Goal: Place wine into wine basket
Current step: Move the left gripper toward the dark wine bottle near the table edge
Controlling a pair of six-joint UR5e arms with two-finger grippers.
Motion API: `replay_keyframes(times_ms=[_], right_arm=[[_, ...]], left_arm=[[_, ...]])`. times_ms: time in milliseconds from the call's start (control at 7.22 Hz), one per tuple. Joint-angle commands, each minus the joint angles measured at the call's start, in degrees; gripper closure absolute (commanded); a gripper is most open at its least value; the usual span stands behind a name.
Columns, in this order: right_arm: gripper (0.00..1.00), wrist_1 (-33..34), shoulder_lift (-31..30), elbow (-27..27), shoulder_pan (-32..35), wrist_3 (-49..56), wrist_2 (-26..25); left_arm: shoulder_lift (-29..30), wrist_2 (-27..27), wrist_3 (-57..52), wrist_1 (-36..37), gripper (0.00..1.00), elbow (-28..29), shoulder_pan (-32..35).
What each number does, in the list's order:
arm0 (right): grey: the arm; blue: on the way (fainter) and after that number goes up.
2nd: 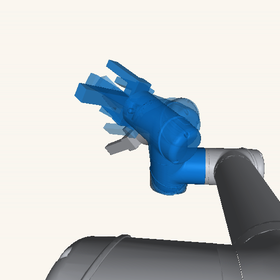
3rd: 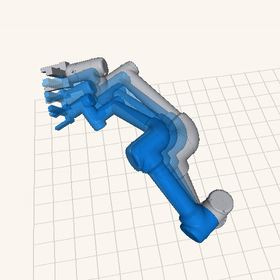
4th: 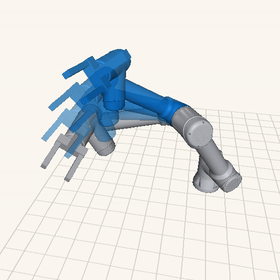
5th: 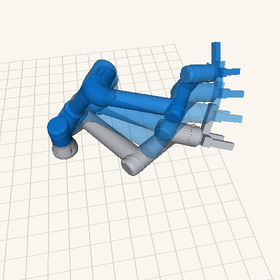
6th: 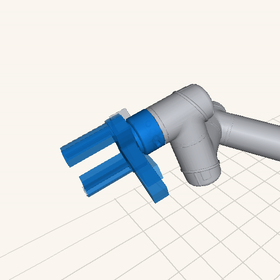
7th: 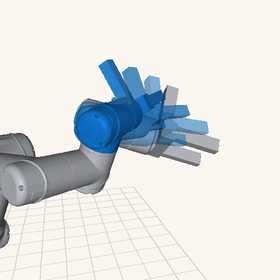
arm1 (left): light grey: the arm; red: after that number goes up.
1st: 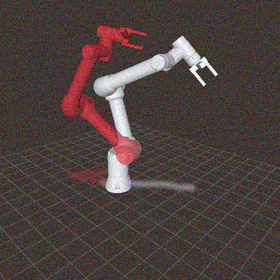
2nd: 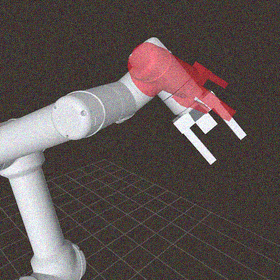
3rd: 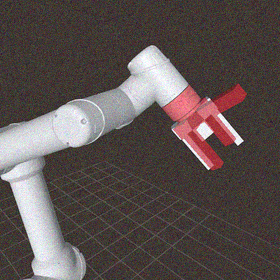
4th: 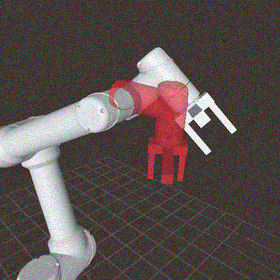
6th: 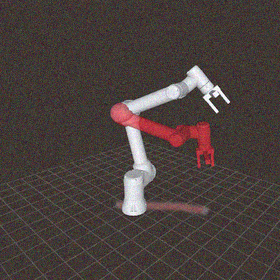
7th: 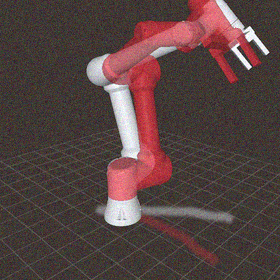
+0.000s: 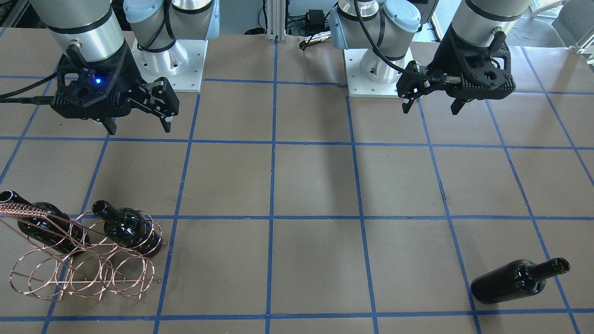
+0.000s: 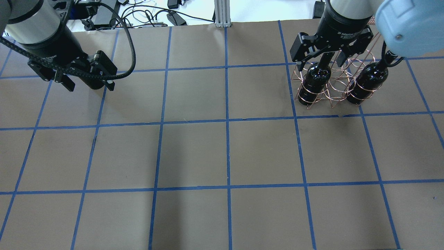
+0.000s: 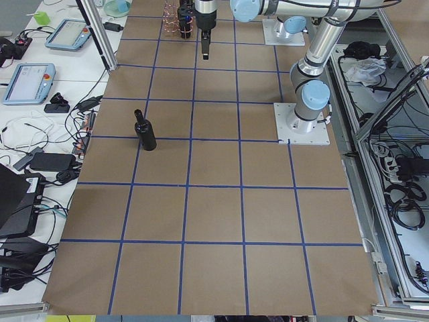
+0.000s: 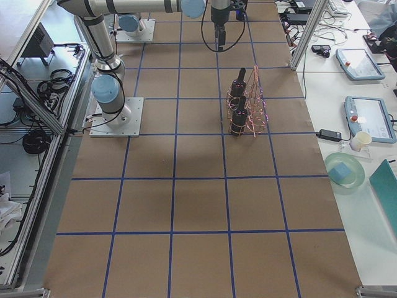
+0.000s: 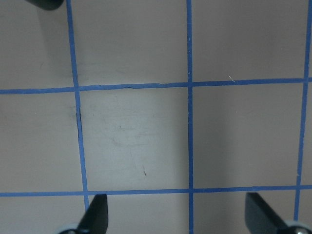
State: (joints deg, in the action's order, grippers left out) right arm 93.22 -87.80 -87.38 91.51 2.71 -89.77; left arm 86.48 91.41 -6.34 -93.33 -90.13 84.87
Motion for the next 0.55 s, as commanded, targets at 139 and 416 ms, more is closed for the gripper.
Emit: replay_keyframes(times_ms=[139, 416], right_arm=[[0.0, -0.24, 0.0, -0.08, -0.11, -0.16, 0.12], [0.0, -0.24, 0.0, -0.16, -0.11, -0.07, 0.12]], left_arm=[[-0.17, 0.09, -0.07, -0.54, 0.0, -0.84, 0.03], [0.53, -0.44, -2.43, 0.25, 0.0, -0.75, -2.84]])
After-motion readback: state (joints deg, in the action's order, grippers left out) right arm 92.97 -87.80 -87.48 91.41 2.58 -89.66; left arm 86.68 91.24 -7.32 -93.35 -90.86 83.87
